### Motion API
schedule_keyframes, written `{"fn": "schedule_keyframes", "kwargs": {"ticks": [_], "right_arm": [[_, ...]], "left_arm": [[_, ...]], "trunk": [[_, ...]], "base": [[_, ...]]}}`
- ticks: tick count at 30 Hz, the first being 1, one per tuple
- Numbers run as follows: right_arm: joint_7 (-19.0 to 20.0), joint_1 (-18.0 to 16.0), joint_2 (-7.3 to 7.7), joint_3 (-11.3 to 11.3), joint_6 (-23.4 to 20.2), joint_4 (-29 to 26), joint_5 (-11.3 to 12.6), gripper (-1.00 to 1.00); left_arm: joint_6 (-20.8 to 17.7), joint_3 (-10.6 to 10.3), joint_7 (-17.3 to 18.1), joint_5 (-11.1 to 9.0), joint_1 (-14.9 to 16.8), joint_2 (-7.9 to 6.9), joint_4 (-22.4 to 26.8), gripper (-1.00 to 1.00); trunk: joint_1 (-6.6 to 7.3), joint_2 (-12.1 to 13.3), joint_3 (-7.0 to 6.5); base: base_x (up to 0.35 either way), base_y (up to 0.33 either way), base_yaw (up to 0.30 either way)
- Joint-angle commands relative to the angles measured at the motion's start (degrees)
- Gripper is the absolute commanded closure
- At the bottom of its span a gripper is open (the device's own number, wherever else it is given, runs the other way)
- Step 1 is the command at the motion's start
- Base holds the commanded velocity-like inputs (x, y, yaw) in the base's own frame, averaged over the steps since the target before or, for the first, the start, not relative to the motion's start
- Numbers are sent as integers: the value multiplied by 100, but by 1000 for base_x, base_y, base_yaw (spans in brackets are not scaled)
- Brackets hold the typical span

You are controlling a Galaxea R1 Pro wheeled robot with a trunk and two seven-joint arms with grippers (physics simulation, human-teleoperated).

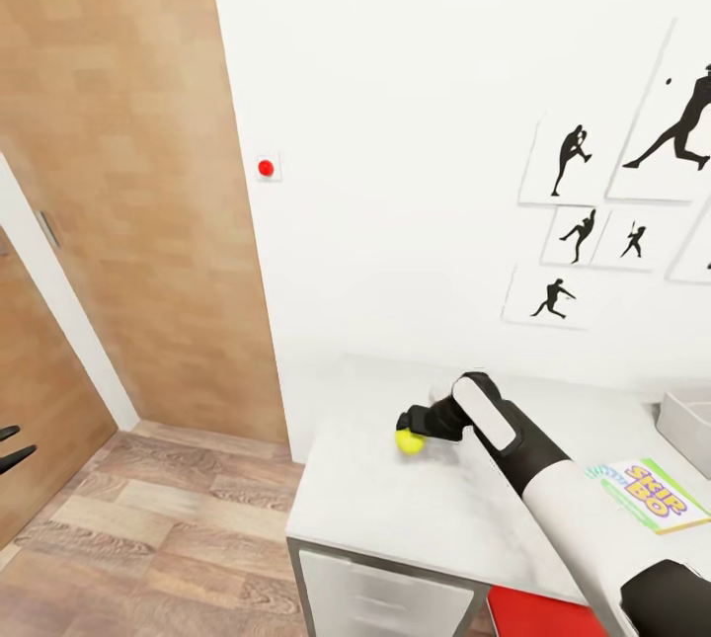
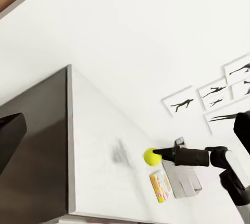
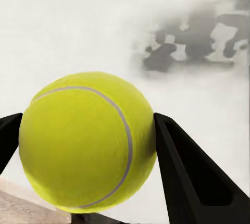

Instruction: Put all the toys in the child's room - the three board games (two on the bed and one on the table), the two jigsaw puzzles on the table, and the tennis ball on the table - inside the toy box on the table in the child's room.

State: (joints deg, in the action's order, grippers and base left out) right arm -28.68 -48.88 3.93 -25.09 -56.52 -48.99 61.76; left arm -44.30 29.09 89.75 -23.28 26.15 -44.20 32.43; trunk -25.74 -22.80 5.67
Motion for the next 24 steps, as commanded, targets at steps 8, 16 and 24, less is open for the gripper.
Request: {"fn": "schedule_keyframes", "kwargs": {"ticks": [8,16,24], "right_arm": [[-74,-1,340,-27,-7,-864,690,100],[-74,124,868,-21,-5,-1833,1455,100],[-69,340,1618,133,48,-2710,2462,100]], "left_arm": [[-60,-8,25,8,5,68,490,-100],[-61,-537,25,2,9,118,677,-100],[-91,-684,25,-1,5,120,873,-100]], "trunk": [[-4,-12,-63],[-4,-12,-139],[-4,-12,-214]], "base": [[0,-24,0],[0,-110,0],[0,-14,0]]}}
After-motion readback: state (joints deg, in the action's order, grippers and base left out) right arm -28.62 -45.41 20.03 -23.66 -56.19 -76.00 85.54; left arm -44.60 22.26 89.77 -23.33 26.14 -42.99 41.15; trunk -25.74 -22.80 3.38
